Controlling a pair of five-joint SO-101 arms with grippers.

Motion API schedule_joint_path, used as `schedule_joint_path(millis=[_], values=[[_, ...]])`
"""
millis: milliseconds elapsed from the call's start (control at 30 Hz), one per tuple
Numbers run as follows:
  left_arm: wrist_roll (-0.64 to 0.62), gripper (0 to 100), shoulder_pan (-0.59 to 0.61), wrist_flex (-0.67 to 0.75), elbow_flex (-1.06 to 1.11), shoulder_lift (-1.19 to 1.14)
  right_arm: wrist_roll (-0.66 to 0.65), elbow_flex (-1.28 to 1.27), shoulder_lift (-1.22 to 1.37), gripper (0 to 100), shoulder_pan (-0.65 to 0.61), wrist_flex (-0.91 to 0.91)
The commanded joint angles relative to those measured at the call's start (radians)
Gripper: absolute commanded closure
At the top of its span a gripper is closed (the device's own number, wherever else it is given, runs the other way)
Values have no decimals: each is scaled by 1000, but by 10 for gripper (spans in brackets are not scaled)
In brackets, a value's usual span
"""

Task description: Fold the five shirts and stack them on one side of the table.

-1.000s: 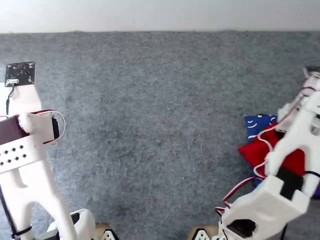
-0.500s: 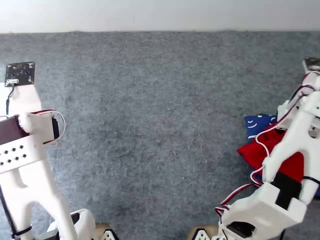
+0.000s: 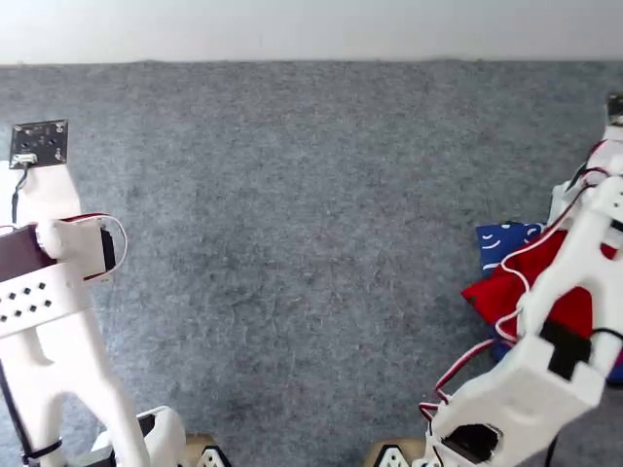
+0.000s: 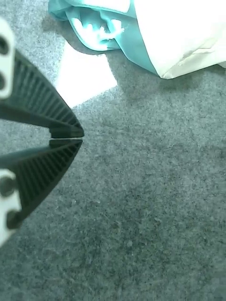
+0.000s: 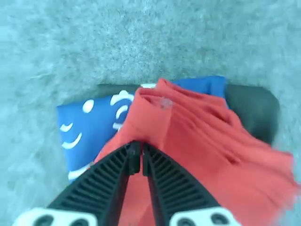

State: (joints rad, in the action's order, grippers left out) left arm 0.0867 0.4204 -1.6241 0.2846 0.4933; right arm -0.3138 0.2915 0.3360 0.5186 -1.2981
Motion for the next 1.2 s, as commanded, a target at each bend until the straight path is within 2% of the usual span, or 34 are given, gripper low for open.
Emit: schedule_joint_path(millis=[0, 233, 467, 633, 900, 1033, 1167], values=[[6, 985, -6, 14, -2, 12, -6, 25, 77, 974, -30, 104], [6, 985, -6, 14, -2, 12, -6, 34, 143, 973, -68, 308], [6, 985, -6, 14, -2, 12, -12, 69, -38, 970, -35, 73], [6, 985, -6, 14, -2, 12, -38, 64, -113, 970, 90, -36], [3, 985, -6, 14, -2, 12, -282, 68, 101, 972, 334, 47], [3, 985, -6, 12, -2, 12, -305, 83, 168, 973, 410, 108], [3, 985, -6, 12, -2, 12, -302, 157, 97, 973, 423, 18]])
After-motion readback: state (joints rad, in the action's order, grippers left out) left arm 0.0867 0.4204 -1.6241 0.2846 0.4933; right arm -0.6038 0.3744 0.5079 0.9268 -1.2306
